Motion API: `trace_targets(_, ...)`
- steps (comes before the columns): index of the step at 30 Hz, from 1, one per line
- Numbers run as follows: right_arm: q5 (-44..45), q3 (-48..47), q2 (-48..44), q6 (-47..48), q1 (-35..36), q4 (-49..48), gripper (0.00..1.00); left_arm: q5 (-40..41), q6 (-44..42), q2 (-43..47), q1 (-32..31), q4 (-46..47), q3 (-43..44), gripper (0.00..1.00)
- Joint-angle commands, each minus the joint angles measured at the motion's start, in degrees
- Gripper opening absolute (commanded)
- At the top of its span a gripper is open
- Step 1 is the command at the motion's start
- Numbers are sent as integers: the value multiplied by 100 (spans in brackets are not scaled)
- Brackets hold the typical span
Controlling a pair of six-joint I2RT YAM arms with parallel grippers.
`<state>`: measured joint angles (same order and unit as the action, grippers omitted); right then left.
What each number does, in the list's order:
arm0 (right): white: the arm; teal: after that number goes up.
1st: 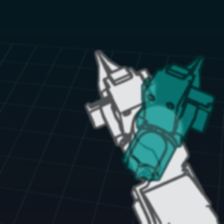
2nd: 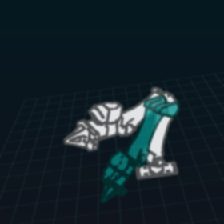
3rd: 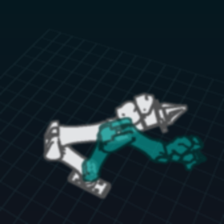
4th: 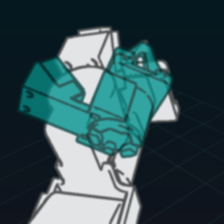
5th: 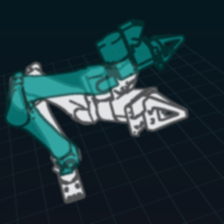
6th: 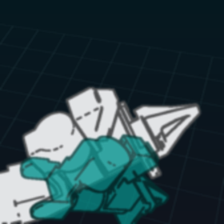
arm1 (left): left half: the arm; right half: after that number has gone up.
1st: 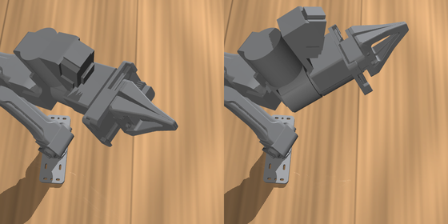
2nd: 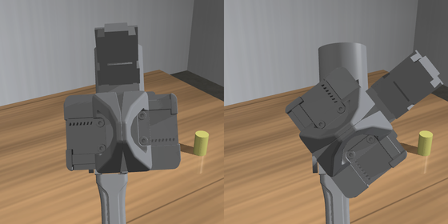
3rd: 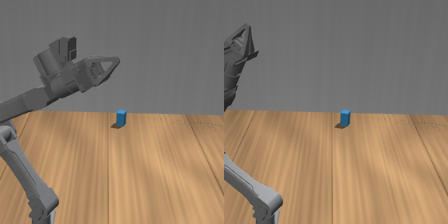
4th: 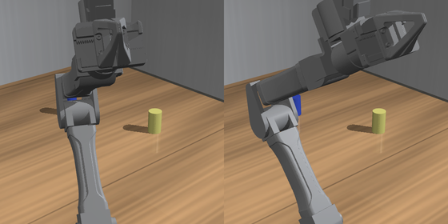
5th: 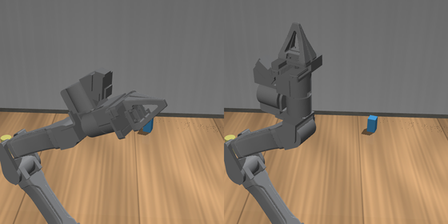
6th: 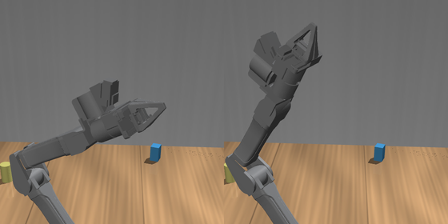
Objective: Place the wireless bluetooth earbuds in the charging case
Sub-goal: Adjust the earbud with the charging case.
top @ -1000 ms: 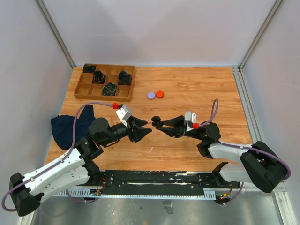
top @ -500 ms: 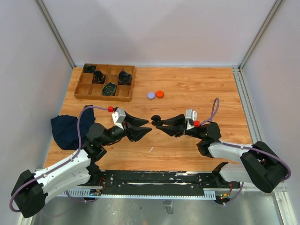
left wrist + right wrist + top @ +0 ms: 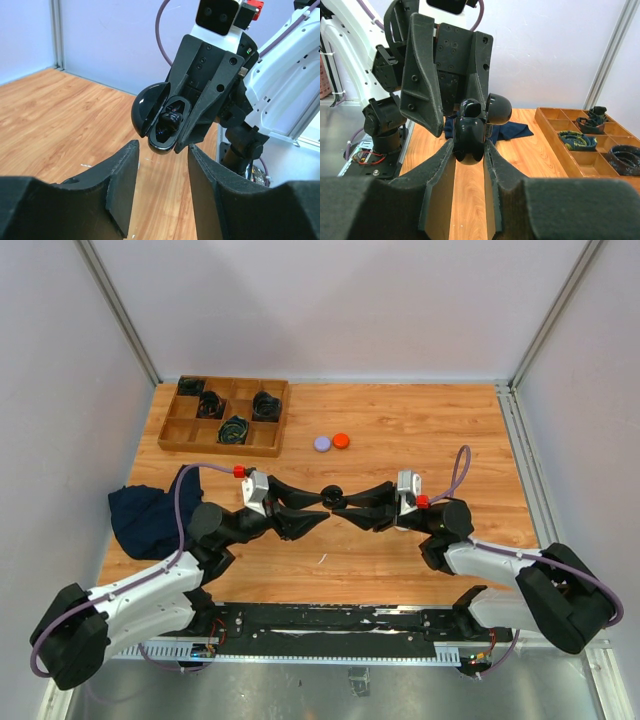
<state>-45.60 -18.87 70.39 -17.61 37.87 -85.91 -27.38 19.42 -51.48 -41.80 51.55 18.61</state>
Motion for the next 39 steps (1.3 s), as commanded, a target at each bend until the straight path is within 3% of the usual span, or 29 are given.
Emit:
trace_targets(1,-200,-197,-116,-130,-26,-396,4,-129,0,-92,32,589,23,48)
trace_targets(20,-326,-296,82,-132,10,-397,7,-448,482,-487,32,1299,51,27)
trace_targets(26,-310,-334,122,-133,10,-399,8,-474,891,-686,32,1834,-35,25)
trace_targets(29,-334,-345,154,-134,10,-398,8,-475,1024,-739,32,2004,-55,17)
trace_targets(36,-420,-295,179,-62,0,-391,13,-408,705,-554,32,1335,16,1)
trace_targets(39,-442,-276,201,-37,-31,-378,17,-324,438,-345,32,835,48,0)
